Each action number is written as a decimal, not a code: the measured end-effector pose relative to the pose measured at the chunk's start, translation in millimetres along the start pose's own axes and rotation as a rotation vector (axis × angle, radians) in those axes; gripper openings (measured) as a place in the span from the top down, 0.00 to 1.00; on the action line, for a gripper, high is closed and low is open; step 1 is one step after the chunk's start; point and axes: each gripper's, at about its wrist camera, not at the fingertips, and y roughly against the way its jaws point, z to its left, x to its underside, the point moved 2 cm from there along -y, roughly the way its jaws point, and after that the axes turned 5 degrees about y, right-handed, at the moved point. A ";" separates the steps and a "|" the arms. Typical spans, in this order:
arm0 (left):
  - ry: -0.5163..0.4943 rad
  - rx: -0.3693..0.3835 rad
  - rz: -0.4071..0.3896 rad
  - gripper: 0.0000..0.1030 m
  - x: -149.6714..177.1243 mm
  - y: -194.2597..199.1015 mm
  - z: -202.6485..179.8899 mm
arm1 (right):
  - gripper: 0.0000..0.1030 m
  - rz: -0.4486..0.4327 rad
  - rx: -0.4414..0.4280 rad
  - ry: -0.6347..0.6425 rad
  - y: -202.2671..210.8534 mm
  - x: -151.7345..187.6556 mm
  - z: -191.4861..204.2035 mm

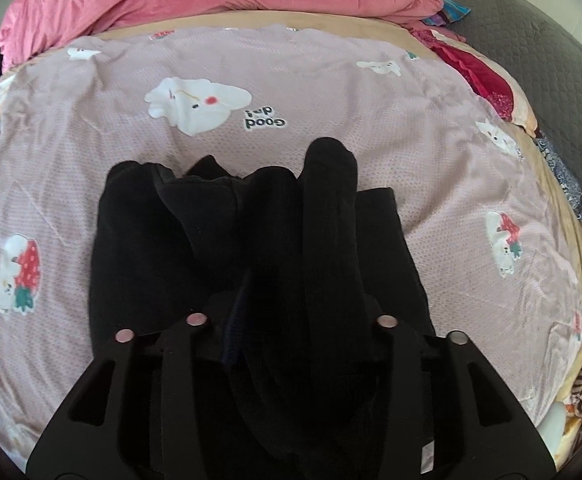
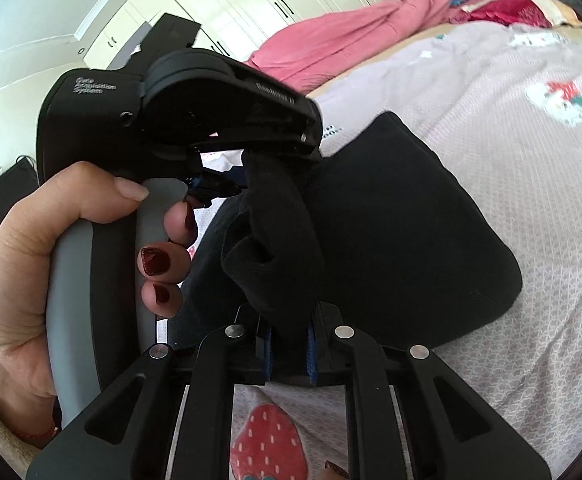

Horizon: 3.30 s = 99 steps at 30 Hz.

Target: Fold small clothes

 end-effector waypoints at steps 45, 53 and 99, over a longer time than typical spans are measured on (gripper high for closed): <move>0.059 0.014 -0.155 0.28 49.4 46.1 95.8 | 0.81 0.270 -0.108 0.074 -46.7 -93.3 -21.4; 0.039 0.050 -0.133 0.28 54.4 46.5 84.0 | 0.81 0.238 -0.023 0.196 -38.3 -107.5 -25.4; 0.010 0.068 -0.150 0.27 106.2 75.3 66.0 | 0.34 0.075 0.165 0.238 70.6 -33.3 -29.3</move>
